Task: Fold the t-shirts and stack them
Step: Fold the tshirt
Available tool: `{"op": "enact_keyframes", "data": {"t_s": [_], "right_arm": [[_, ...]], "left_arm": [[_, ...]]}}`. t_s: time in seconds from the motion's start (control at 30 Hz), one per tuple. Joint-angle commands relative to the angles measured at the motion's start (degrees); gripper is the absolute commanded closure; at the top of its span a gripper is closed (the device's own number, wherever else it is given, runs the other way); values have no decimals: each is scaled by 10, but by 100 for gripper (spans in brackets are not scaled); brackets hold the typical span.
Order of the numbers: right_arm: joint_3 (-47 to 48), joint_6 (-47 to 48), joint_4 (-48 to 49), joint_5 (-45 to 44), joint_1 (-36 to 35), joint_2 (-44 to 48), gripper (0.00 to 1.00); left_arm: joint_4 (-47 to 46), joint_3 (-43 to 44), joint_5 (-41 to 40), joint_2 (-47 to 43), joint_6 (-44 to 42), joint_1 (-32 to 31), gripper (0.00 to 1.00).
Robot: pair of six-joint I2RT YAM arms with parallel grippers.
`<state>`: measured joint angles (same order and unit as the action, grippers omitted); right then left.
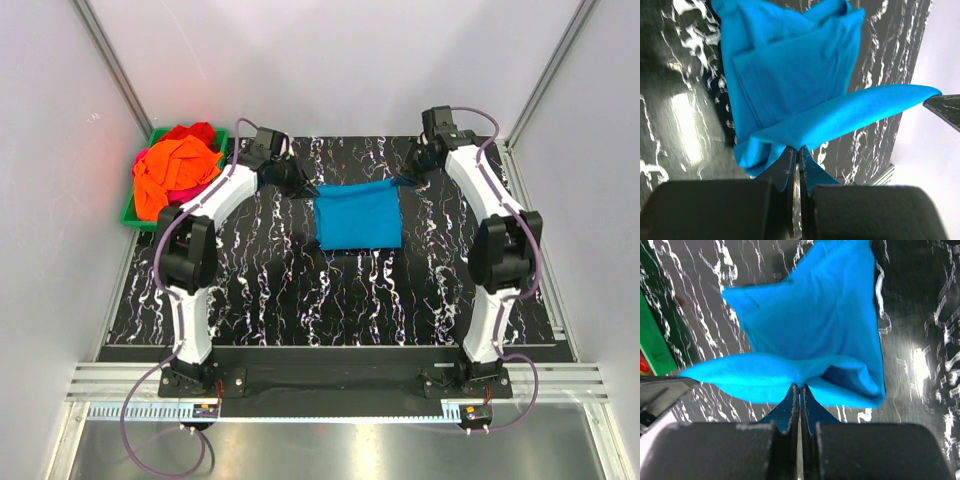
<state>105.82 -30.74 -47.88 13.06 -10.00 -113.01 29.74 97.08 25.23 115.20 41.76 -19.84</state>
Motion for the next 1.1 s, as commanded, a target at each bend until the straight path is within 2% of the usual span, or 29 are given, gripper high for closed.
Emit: {"op": "enact_keyframes", "data": {"t_s": [0.0,0.37,0.47,0.5,0.57,0.6,0.63,0.7,0.8,0.87,0.93,0.97,1.07], "right_arm": [[72,11,9,4,10,-37,100],[159,-7,18,28,34,-143,100],[176,-10,31,39,38,-173,100],[181,-12,44,50,39,-189,100],[206,-11,55,70,42,-208,96],[221,-10,53,76,42,-230,92],[257,-11,33,72,43,-240,78],[280,-14,11,53,44,-249,71],[241,-18,35,49,45,-209,69],[171,-16,59,45,43,-179,71],[124,3,88,57,44,-148,68],[116,14,93,68,44,-144,63],[121,58,67,94,44,-164,61]], "left_arm": [[-13,67,34,31,-7,13,100],[-78,188,75,172,39,42,96],[-84,218,76,201,46,47,96],[-86,225,78,215,47,50,98],[-87,238,67,222,45,56,97],[-88,239,61,224,46,59,81],[-90,238,55,223,53,62,66],[-93,241,55,226,61,78,30],[-79,265,71,224,42,97,28],[-72,264,78,206,16,100,28],[-70,250,89,197,5,100,30],[-73,242,104,193,6,98,31],[-71,197,117,176,3,93,34]]}}
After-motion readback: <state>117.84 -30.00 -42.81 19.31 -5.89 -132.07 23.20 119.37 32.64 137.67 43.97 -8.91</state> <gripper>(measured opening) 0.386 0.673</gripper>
